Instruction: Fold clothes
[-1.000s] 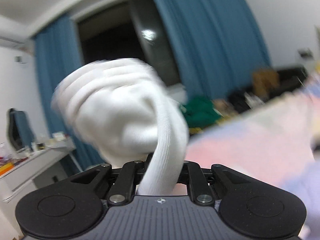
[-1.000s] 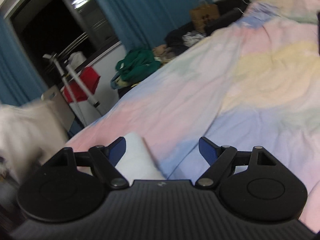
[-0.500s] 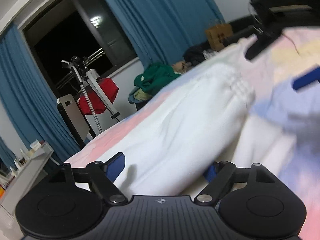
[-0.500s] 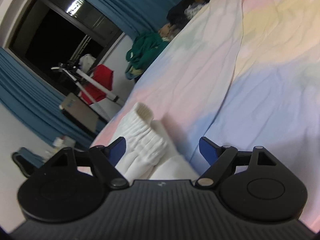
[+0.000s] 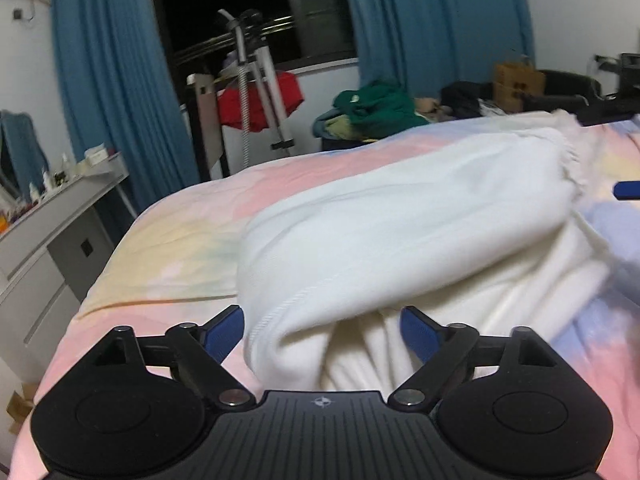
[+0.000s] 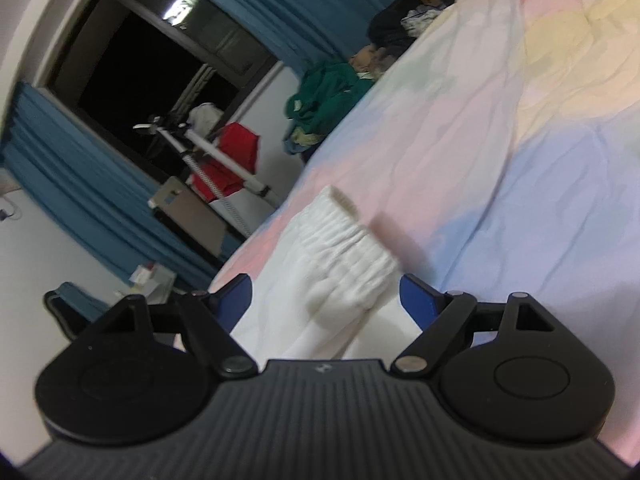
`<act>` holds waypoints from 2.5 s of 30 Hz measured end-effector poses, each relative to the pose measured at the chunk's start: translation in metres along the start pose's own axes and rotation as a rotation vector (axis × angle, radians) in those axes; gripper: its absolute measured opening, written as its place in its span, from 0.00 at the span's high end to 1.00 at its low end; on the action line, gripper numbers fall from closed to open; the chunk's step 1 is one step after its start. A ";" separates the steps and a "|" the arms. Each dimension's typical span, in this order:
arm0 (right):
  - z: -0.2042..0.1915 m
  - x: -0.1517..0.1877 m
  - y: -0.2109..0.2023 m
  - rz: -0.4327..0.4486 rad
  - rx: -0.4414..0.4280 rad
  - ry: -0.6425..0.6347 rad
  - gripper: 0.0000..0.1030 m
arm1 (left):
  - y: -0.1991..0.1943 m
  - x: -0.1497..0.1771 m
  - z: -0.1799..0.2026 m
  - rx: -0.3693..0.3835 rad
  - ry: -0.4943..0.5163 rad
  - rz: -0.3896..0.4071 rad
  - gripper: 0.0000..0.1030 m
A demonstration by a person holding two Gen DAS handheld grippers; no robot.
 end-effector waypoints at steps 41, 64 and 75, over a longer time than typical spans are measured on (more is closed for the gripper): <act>-0.040 0.002 0.029 0.068 -0.087 -0.073 0.89 | 0.013 -0.029 -0.007 0.054 -0.156 0.085 0.00; -0.041 0.025 0.034 0.020 0.208 -0.407 0.82 | 0.037 -0.030 -0.046 -0.060 -0.334 -0.101 0.00; -0.042 0.037 0.016 -0.041 0.263 -0.376 0.36 | 0.040 -0.028 -0.053 -0.033 -0.414 -0.152 0.01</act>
Point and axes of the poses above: each gripper's, at about its wrist camera, not at the fingertips, and y roughly the way its jaws point, z to its right, x to its underside, the point moved 2 cm from there along y, roughly the way its jaws point, and after that the axes turned 9 degrees about -y, right-handed, at the moved point
